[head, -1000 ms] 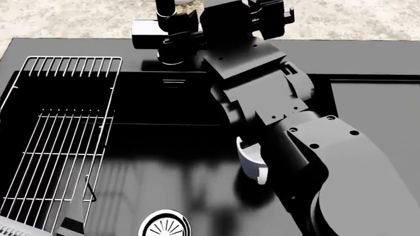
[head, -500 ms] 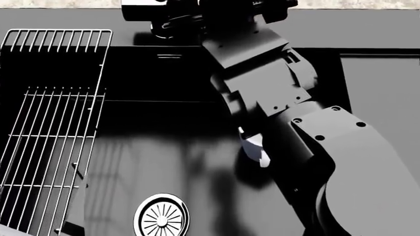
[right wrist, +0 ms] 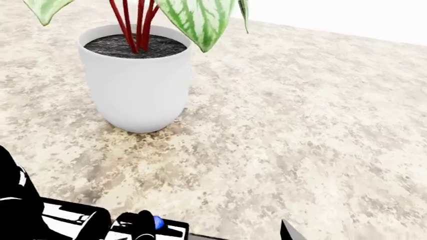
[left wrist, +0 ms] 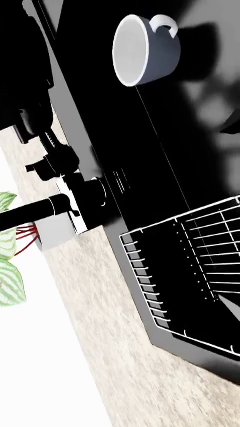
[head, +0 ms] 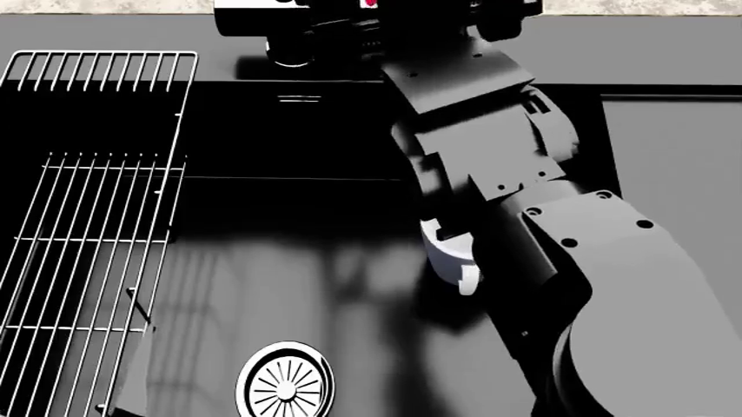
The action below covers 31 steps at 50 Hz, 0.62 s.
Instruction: Turn on the sink faucet.
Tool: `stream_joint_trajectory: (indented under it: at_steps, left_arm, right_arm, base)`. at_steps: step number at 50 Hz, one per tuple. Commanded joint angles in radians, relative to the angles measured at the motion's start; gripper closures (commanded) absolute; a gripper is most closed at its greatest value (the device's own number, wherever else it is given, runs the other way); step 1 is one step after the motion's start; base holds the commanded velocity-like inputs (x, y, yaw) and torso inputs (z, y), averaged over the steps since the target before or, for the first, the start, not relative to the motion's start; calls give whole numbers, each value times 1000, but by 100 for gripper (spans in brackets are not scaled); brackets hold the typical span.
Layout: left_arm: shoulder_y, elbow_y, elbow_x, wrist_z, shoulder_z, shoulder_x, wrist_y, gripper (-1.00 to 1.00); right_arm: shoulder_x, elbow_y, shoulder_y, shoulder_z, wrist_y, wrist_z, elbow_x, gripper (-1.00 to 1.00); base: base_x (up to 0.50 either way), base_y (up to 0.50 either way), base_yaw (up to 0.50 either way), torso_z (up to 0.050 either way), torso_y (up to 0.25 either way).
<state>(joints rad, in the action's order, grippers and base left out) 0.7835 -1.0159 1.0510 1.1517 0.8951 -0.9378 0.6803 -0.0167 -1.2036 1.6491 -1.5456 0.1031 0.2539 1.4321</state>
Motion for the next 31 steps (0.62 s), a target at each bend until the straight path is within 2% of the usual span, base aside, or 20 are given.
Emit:
stream_joint_trajectory:
  at_steps: [1,8,12,16,21,31]
  left_arm:
    - [-55,18,-77,-59,18,-10,-87,-100]
    - [-69,29,-91,-59,26,-6,-97,-100]
    - [-74,44,-104,-66,35,5,-99,-100]
    - [-65,53,-104,-72,40,18,-93,-100]
    - [-66,61,-107,-73,44,21,-93,-100]
    - [-106,82,-146,-95,53,10,-139,-100]
  right_arm:
    - [-47,-105,20,85,-22,-42,-15,-100]
    - [-136,-92,6,144,-52,-37,4,-100]
    - [-322,188,-36,181,-65,103,40,-100]
    - [-431,320,-72,213,-86,171,70,-100]
    - [-486,417,-92,215,-95,210,66,-100]
    - [-673,924,-54,206,-138,426,-27,-100]
  base:
    - [0,0,0,0,0]
    - [0,0,-3,0,0]
    - [0,-3,-7,0,0]
    - [0,-3,-8,0,0]
    - [0,-3,-7,0,0]
    - [0,-2,-5,0,0]
